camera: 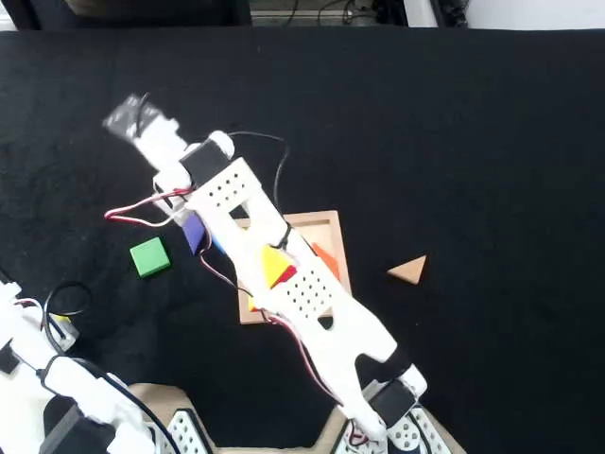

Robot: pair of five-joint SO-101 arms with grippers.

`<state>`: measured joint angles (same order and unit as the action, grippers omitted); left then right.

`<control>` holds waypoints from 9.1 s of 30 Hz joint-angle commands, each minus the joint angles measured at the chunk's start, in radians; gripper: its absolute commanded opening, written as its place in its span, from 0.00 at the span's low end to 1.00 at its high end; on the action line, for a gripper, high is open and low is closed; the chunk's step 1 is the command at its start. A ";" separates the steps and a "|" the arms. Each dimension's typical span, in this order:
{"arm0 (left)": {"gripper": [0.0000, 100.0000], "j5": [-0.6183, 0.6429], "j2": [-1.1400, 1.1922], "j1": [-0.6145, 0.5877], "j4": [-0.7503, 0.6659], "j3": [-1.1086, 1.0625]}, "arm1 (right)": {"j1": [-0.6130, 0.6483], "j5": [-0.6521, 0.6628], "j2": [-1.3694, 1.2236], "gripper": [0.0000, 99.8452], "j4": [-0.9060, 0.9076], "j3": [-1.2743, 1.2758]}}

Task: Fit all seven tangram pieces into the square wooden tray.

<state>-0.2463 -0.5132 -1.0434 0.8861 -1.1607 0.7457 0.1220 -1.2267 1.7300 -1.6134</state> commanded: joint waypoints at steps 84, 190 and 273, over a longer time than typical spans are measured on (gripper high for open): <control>0.20 0.006 -0.018 0.016 -0.009 -0.001 | 0.077 -0.336 0.104 0.20 -0.089 0.371; 0.20 0.006 -0.018 0.016 -0.011 0.001 | -0.302 0.264 1.102 0.01 -0.032 1.119; 0.20 0.006 -0.018 0.041 -0.011 -0.004 | -0.431 0.496 1.325 0.12 -1.008 2.290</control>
<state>-0.2463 -0.5132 -1.0203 0.8830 -1.1638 0.2961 0.6268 0.0974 0.7480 0.6882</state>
